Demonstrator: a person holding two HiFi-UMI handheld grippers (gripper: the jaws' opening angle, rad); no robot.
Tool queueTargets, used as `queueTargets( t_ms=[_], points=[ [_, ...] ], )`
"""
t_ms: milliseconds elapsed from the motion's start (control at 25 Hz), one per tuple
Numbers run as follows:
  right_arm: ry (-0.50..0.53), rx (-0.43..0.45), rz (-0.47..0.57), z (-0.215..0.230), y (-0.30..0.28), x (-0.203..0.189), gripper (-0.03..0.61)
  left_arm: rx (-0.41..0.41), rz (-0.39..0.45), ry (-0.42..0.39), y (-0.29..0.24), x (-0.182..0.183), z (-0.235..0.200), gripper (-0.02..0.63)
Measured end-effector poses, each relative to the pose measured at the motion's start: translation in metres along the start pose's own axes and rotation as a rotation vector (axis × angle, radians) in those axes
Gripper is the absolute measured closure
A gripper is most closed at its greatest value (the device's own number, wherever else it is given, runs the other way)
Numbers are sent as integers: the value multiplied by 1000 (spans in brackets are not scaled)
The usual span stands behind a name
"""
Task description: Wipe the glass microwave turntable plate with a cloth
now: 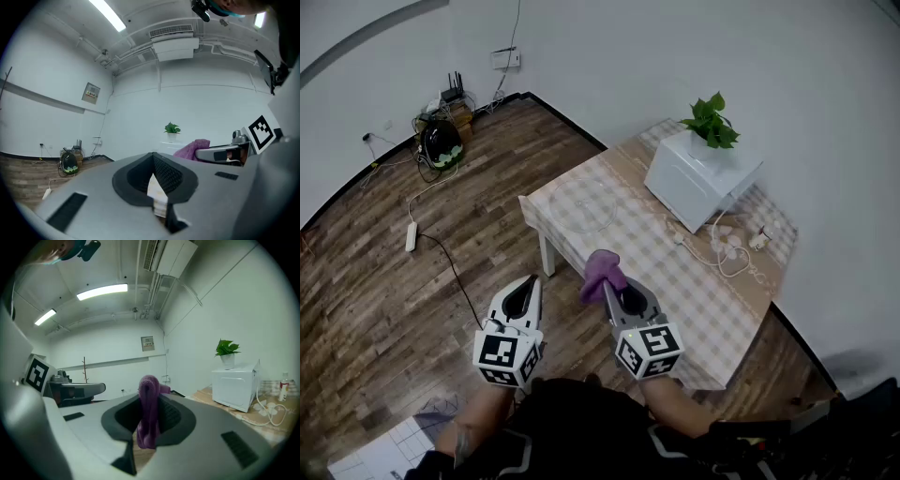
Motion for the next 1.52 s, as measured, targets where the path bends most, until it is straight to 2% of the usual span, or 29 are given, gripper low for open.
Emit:
queueTargets(
  t_ms=[320, 800, 1040, 1360, 1520],
  points=[
    [1, -5, -3, -2, 6, -2, 506, -11, -9, 6, 5, -4, 7, 611],
    [-11, -9, 8, -16, -2, -3, 505, -48, 1, 0, 12, -5, -7, 611],
    [-3, -25, 6, -34, -12, -4, 505, -69, 7, 18, 19, -9, -26, 611],
    [6, -81, 19, -49, -21, -6, 505, -139, 12, 39, 28, -16, -54, 611],
    [10, -100, 21, -53, -26, -4, 505, -142, 9, 51, 30, -17, -65, 611]
  ],
)
Point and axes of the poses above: the fingertips, and each gripper's own axes: y backward along the fingers, z to its right, x out of its top, the point moved 7 cm from there along y, backward along the fingers, and after that the axes turned 4 degrees about -y, right-handed, at the moved point
